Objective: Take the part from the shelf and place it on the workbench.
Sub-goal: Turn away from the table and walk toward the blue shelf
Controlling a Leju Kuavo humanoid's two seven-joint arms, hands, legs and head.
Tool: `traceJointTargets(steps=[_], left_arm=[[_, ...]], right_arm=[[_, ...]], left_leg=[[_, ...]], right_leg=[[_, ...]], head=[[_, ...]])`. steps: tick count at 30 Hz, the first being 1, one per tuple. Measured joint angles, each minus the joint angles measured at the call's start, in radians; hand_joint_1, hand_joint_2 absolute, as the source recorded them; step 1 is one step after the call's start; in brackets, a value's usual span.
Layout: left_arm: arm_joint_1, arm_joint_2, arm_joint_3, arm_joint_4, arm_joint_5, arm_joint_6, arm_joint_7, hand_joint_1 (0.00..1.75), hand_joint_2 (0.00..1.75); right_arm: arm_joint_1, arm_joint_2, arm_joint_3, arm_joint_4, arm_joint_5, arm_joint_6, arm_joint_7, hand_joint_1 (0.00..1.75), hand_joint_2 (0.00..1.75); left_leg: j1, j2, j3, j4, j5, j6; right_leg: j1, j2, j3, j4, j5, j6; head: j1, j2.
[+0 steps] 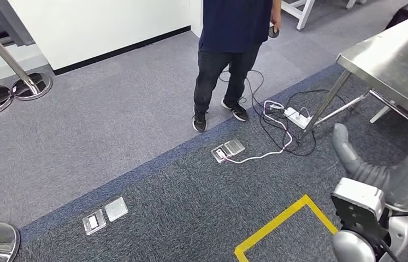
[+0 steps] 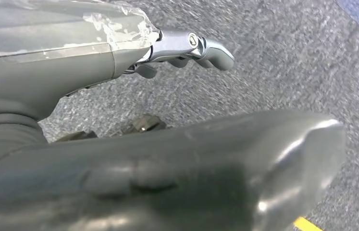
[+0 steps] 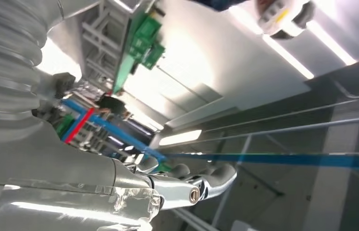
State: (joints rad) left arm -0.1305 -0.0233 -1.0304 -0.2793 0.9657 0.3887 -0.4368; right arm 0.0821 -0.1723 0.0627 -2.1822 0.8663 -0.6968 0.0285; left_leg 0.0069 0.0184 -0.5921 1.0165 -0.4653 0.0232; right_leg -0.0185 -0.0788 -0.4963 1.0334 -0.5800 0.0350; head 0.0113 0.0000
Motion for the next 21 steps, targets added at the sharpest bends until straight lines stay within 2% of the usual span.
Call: traceJointTargets(steps=[2,3,4,5,6,7,8,9,11,13,14,15,17,18,19,20,21], left_arm=[[-0.002,0.0,0.0,0.0,0.0,0.0,0.0,0.0,0.0],[-0.002,0.0,0.0,0.0,0.0,0.0,0.0,0.0,0.0],[-0.001,0.0,0.0,0.001,0.0,0.0,0.0,0.0,0.0],[-0.001,0.0,0.0,0.001,0.0,0.0,0.0,0.0,0.0],[0.0,0.0,0.0,0.001,0.0,0.0,0.0,0.0,0.0],[0.0,0.0,0.0,0.001,0.0,0.0,0.0,0.0,0.0],[0.0,0.0,0.0,0.001,0.0,0.0,0.0,0.0,0.0],[-0.001,0.0,0.0,0.001,0.0,0.0,0.0,0.0,0.0],[-0.001,0.0,0.0,0.001,0.0,0.0,0.0,0.0,0.0],[0.001,0.0,0.0,0.001,0.0,0.0,0.0,0.0,0.0],[0.002,0.0,0.0,0.001,0.0,0.0,0.0,0.0,0.0],[0.002,0.0,0.0,0.002,0.0,0.0,0.0,0.0,0.0],[0.0,0.0,0.0,0.002,-0.001,-0.001,0.0,0.0,0.0],[-0.001,0.0,0.0,0.002,-0.001,-0.001,0.0,0.0,0.0],[-0.001,0.0,0.0,0.002,-0.002,-0.002,0.001,0.0,0.0],[0.0,0.0,0.0,0.002,-0.002,-0.002,0.001,0.0,0.0],[0.002,0.0,0.0,0.002,-0.002,-0.003,0.002,0.0,0.0]], right_arm=[[0.004,-0.004,0.001,0.0,0.0,0.0,0.004,0.0,1.75],[0.007,-0.006,0.002,0.0,-0.002,0.0,0.006,0.0,1.75],[0.01,-0.007,0.003,0.0,-0.003,0.0,0.007,0.0,1.75],[0.011,-0.007,0.003,0.0,-0.004,0.0,0.008,0.0,1.75],[0.011,-0.008,0.004,0.0,-0.004,0.0,0.008,0.0,1.75],[0.011,-0.008,0.004,0.0,-0.004,0.0,0.008,0.0,1.75],[0.011,-0.008,0.004,0.0,-0.004,0.0,0.008,0.0,1.75],[0.012,-0.009,0.005,0.0,-0.004,0.0,0.008,0.0,1.75],[0.013,-0.01,0.006,0.0,-0.005,0.0,0.008,0.0,1.75],[0.01,-0.011,0.006,0.0,-0.005,0.0,0.007,0.0,1.75],[0.009,-0.011,0.007,0.0,-0.005,0.0,0.007,0.0,1.75],[0.009,-0.011,0.007,0.0,-0.005,0.0,0.007,0.0,1.75],[0.009,-0.012,0.007,0.0,-0.004,0.0,0.007,0.0,1.75],[0.009,-0.012,0.007,0.0,-0.004,0.0,0.008,0.0,1.75],[0.009,-0.012,0.007,0.0,-0.004,0.0,0.009,0.0,1.75],[0.009,-0.012,0.008,0.0,-0.004,0.0,0.01,0.0,1.75],[0.009,-0.013,0.008,0.0,-0.003,0.0,0.011,0.0,1.75]], left_leg=[[0.0,-0.019,0.001,-0.003,0.002,0.008],[-0.001,-0.03,0.001,-0.003,0.002,0.011],[-0.002,-0.042,0.001,-0.002,0.001,0.012],[-0.003,-0.054,0.001,-0.002,0.001,0.012],[-0.004,-0.067,0.002,-0.001,0.001,0.012],[-0.004,-0.08,0.003,0.001,0.001,0.011],[-0.004,-0.092,0.002,0.003,0.0,0.009],[-0.004,-0.104,-0.001,0.007,-0.001,0.005],[-0.003,-0.125,-0.009,0.01,0.001,-0.006],[0.0,-0.14,-0.013,0.009,0.004,-0.02],[-0.001,-0.127,-0.016,0.02,-0.003,-0.025],[-0.002,-0.103,-0.027,0.046,-0.02,-0.03],[-0.004,-0.049,-0.075,0.156,-0.079,-0.037],[-0.002,-0.039,-0.104,0.22,-0.107,-0.04],[0.001,-0.035,-0.126,0.267,-0.122,-0.042],[0.002,-0.033,-0.132,0.282,-0.12,-0.042],[0.003,-0.03,-0.119,0.259,-0.1,-0.041]], right_leg=[[-0.001,0.051,-0.059,0.122,-0.063,0.001],[0.0,0.063,-0.094,0.187,-0.087,0.0],[0.0,0.069,-0.119,0.229,-0.093,0.0],[0.0,0.072,-0.128,0.233,-0.078,-0.001],[0.0,0.076,-0.119,0.2,-0.046,-0.003],[-0.001,0.086,-0.096,0.139,-0.004,-0.005],[-0.003,0.109,-0.071,0.075,0.029,-0.008],[-0.005,0.131,-0.053,0.023,0.05,-0.009],[-0.004,0.158,-0.04,-0.018,0.058,-0.013],[-0.002,0.138,-0.037,-0.025,0.062,-0.022],[-0.002,0.126,-0.033,-0.03,0.065,-0.029],[-0.003,0.112,-0.029,-0.035,0.067,-0.035],[-0.001,0.083,-0.024,-0.039,0.067,-0.043],[0.002,0.068,-0.022,-0.039,0.065,-0.046],[0.003,0.054,-0.021,-0.039,0.063,-0.047],[0.004,0.042,-0.019,-0.039,0.061,-0.048],[0.004,0.029,-0.016,-0.038,0.058,-0.047]], head=[[0.012,0.0],[0.018,0.0],[0.023,0.0],[0.027,0.0],[0.031,0.0],[0.034,0.0],[0.038,0.0],[0.041,0.0],[0.042,0.0],[0.038,0.0],[0.034,0.0],[0.028,0.0],[0.013,0.0],[0.008,0.0],[0.005,0.0],[0.003,0.0],[0.001,0.0]])
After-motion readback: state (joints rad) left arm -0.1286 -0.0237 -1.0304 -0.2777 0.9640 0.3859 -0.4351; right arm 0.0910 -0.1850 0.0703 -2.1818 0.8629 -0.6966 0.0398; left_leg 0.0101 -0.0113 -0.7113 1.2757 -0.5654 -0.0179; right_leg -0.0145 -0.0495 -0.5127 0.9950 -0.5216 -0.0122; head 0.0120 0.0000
